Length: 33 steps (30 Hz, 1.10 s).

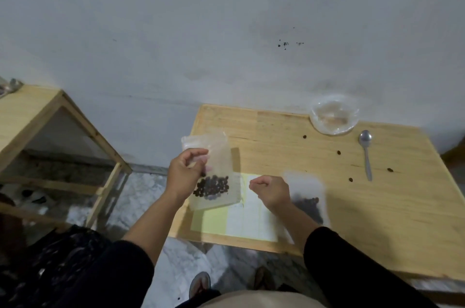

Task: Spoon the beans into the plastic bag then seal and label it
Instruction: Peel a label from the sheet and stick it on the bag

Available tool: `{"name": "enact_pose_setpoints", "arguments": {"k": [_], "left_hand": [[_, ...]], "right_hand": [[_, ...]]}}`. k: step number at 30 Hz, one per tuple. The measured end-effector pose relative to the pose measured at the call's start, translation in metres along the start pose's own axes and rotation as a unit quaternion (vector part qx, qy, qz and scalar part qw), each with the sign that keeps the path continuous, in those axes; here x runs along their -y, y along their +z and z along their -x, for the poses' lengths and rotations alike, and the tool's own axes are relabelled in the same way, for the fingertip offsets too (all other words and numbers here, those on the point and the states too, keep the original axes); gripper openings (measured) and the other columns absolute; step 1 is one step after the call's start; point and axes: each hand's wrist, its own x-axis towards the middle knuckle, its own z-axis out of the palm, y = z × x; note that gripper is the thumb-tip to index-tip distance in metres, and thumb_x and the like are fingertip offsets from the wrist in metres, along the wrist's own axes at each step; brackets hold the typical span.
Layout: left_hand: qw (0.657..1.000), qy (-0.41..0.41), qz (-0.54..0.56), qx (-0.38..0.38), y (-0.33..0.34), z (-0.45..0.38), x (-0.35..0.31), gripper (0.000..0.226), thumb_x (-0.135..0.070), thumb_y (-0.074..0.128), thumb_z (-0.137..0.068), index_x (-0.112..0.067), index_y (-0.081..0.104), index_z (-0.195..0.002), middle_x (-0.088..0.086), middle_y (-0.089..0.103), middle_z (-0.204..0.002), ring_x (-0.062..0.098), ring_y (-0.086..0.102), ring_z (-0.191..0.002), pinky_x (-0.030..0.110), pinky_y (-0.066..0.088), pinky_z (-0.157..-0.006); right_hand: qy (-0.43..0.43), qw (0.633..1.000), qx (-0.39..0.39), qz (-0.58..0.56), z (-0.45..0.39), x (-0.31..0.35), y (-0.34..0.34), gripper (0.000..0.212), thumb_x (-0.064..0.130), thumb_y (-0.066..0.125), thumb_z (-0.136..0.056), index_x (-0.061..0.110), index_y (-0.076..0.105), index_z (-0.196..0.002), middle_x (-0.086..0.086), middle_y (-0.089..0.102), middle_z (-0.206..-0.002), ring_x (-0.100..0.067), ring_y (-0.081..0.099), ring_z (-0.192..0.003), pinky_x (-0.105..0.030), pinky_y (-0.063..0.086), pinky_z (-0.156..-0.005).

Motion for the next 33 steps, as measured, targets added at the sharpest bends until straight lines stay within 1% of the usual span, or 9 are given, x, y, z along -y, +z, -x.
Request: {"name": "enact_pose_setpoints", "arguments": {"k": [4, 8, 11, 16, 19, 26, 28, 31, 33], "left_hand": [[1.0, -0.008, -0.017, 0.024, -0.021, -0.001, 0.011, 0.016, -0.008, 0.06, -0.089, -0.023, 0.067, -0.093, 0.001, 0.065, -0.104, 0.0, 0.066, -0.06, 0.03, 0.057, -0.07], [0.998, -0.023, -0.047, 0.046, -0.039, -0.001, 0.024, 0.015, -0.013, 0.061, -0.089, -0.027, 0.067, -0.091, -0.004, 0.067, -0.099, 0.002, 0.066, -0.066, 0.033, 0.059, -0.072], [0.995, -0.026, -0.07, 0.073, -0.049, -0.001, 0.031, 0.014, -0.016, 0.062, -0.089, -0.028, 0.068, -0.092, -0.008, 0.067, -0.096, 0.0, 0.066, -0.066, 0.036, 0.059, -0.074], [0.992, -0.037, -0.064, 0.103, -0.057, -0.001, 0.038, 0.015, -0.014, 0.062, -0.089, -0.028, 0.068, -0.089, -0.009, 0.067, -0.095, 0.012, 0.067, -0.073, 0.041, 0.059, -0.074], [0.991, -0.036, -0.069, 0.113, -0.062, -0.002, 0.041, 0.015, -0.015, 0.062, -0.089, -0.029, 0.068, -0.089, -0.012, 0.067, -0.096, 0.016, 0.067, -0.078, 0.041, 0.058, -0.075], [0.991, -0.032, -0.055, 0.121, -0.067, -0.008, 0.041, 0.013, -0.013, 0.061, -0.089, -0.024, 0.067, -0.094, -0.008, 0.062, -0.08, 0.018, 0.06, -0.063, 0.047, 0.056, -0.067], [0.991, -0.029, -0.053, 0.122, -0.067, -0.011, 0.039, 0.014, -0.013, 0.061, -0.089, -0.025, 0.067, -0.094, -0.008, 0.063, -0.081, 0.014, 0.062, -0.063, 0.043, 0.057, -0.066], [0.99, -0.012, -0.057, 0.132, -0.066, -0.013, 0.036, 0.016, -0.012, 0.061, -0.089, -0.024, 0.067, -0.097, -0.01, 0.062, -0.094, -0.004, 0.061, -0.061, 0.022, 0.056, -0.061], [0.988, -0.005, -0.05, 0.147, -0.064, -0.014, 0.034, 0.017, -0.011, 0.062, -0.088, -0.024, 0.067, -0.099, -0.011, 0.063, -0.101, -0.004, 0.062, -0.078, 0.02, 0.054, -0.07]], "right_hand": [[0.002, 0.995, -0.043, 0.086, 0.02, -0.013, 0.029, 0.012, 0.016, 0.066, -0.079, 0.007, 0.074, -0.083, -0.004, 0.073, -0.091, -0.019, 0.064, -0.087, -0.021, 0.042, -0.07], [0.035, 0.988, -0.065, 0.133, 0.034, -0.016, 0.053, 0.017, 0.017, 0.061, -0.078, 0.005, 0.062, -0.065, -0.013, 0.062, -0.07, -0.029, 0.057, -0.072, -0.032, 0.04, -0.063], [0.044, 0.98, -0.117, 0.153, 0.039, -0.013, 0.065, 0.02, 0.016, 0.06, -0.081, -0.002, 0.069, -0.079, -0.018, 0.069, -0.083, -0.031, 0.064, -0.082, -0.034, 0.047, -0.068], [0.066, 0.973, -0.157, 0.154, 0.042, -0.008, 0.076, 0.014, 0.018, 0.061, -0.085, 0.007, 0.07, -0.084, -0.006, 0.071, -0.087, -0.02, 0.063, -0.085, -0.02, 0.031, -0.062], [0.07, 0.974, -0.161, 0.146, 0.041, -0.01, 0.081, 0.012, 0.017, 0.06, -0.086, 0.007, 0.068, -0.085, -0.006, 0.068, -0.09, -0.018, 0.056, -0.08, -0.02, 0.031, -0.065], [0.062, 0.984, -0.149, 0.076, 0.048, -0.011, 0.077, 0.007, 0.015, 0.058, -0.088, 0.01, 0.059, -0.083, -0.001, 0.058, -0.079, -0.018, 0.052, -0.077, -0.023, 0.034, -0.066], [0.044, 0.984, -0.167, 0.039, 0.05, -0.002, 0.075, 0.007, 0.015, 0.058, -0.088, 0.011, 0.057, -0.083, -0.001, 0.058, -0.078, -0.019, 0.053, -0.077, -0.025, 0.037, -0.066], [-0.018, 0.984, -0.175, 0.004, 0.051, 0.026, 0.077, 0.009, 0.015, 0.06, -0.087, 0.014, 0.057, -0.079, 0.005, 0.056, -0.069, -0.014, 0.052, -0.068, -0.02, 0.037, -0.058], [-0.061, 0.984, -0.167, -0.006, 0.051, 0.048, 0.081, 0.01, 0.016, 0.063, -0.085, 0.014, 0.059, -0.076, 0.008, 0.054, -0.064, -0.007, 0.05, -0.061, -0.016, 0.037, -0.057]]}}
